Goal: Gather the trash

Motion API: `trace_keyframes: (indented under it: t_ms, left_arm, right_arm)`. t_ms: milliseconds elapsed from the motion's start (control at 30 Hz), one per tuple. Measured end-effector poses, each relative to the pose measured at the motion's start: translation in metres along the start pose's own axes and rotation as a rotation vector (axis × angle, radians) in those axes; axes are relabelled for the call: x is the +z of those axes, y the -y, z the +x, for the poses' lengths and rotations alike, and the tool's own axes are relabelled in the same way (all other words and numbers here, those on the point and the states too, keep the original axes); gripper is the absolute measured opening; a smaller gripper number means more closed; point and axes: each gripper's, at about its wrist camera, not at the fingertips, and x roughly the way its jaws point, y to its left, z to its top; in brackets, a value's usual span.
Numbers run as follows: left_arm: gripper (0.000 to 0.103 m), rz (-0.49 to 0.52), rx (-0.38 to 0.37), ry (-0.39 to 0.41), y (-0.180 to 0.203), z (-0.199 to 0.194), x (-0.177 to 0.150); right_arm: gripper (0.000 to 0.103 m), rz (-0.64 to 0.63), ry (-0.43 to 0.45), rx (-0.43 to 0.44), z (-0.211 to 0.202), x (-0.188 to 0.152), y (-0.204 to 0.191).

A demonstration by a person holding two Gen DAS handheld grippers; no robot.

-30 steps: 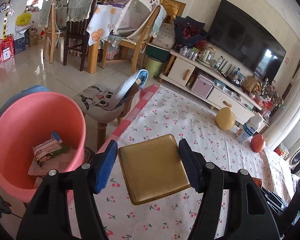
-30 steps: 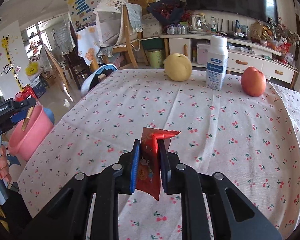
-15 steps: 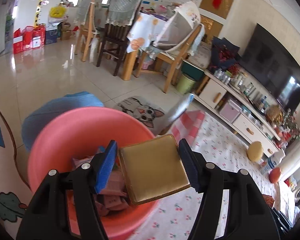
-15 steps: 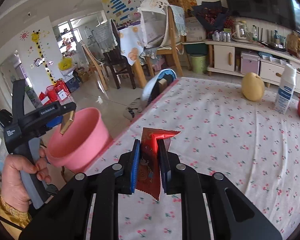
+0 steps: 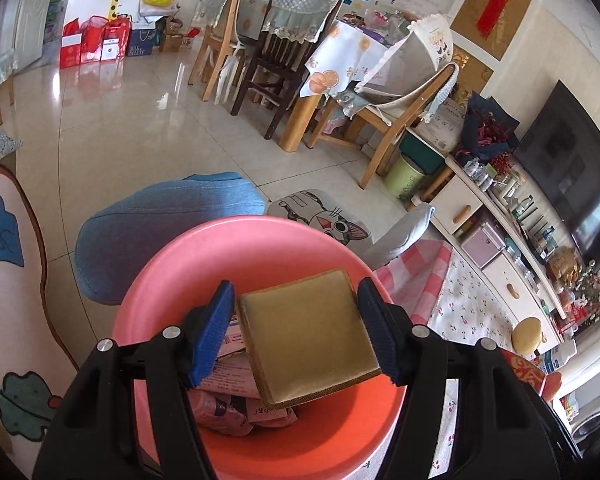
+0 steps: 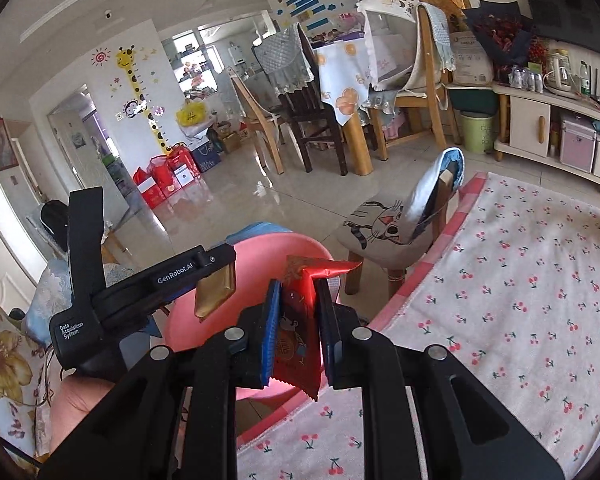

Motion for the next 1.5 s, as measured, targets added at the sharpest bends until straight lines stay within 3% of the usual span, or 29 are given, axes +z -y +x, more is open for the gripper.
trace_keyframes:
  t_ms: [567, 600, 667, 733, 867, 1200, 1500]
  left_arm:
    - [0.065, -0.045, 0.020, -0.044, -0.018, 0.013, 0.000]
    - [0.065, -0.045, 0.033, -0.056, -0.018, 0.016, 0.000]
    - [0.066, -0.036, 0.053, -0.081, -0.018, 0.020, -0.001]
    - [0.077, -0.032, 0.071, -0.095, -0.020, 0.023, -0.002]
    - [0.085, -0.021, 0.101, -0.073, -0.017, 0.019, -0.003]
    - [0.097, 0.104, 0.104, 0.075, 0.020, -0.011, -0.002]
    - [0.099, 0.244, 0.012, 0.185, 0.072, -0.042, -0.018]
  right_arm:
    - [0.021, -0.060, -0.094, 0.004, 0.064, -0.014, -0.019]
    - [0.023, -0.057, -0.096, -0.009, 0.066, -0.015, -0.019]
    - [0.044, -0.040, -0.094, -0.028, 0.065, -0.018, -0.015]
    - [0.069, -0.016, -0.074, -0.039, 0.059, -0.021, -0.010]
    - [0.084, 0.011, -0.037, -0.100, 0.042, -0.024, 0.003]
    - [0.092, 0.022, 0.041, -0.272, -0.012, -0.037, 0.035]
    - [0.092, 0.006, 0.095, -0.419, -0.064, -0.055, 0.058]
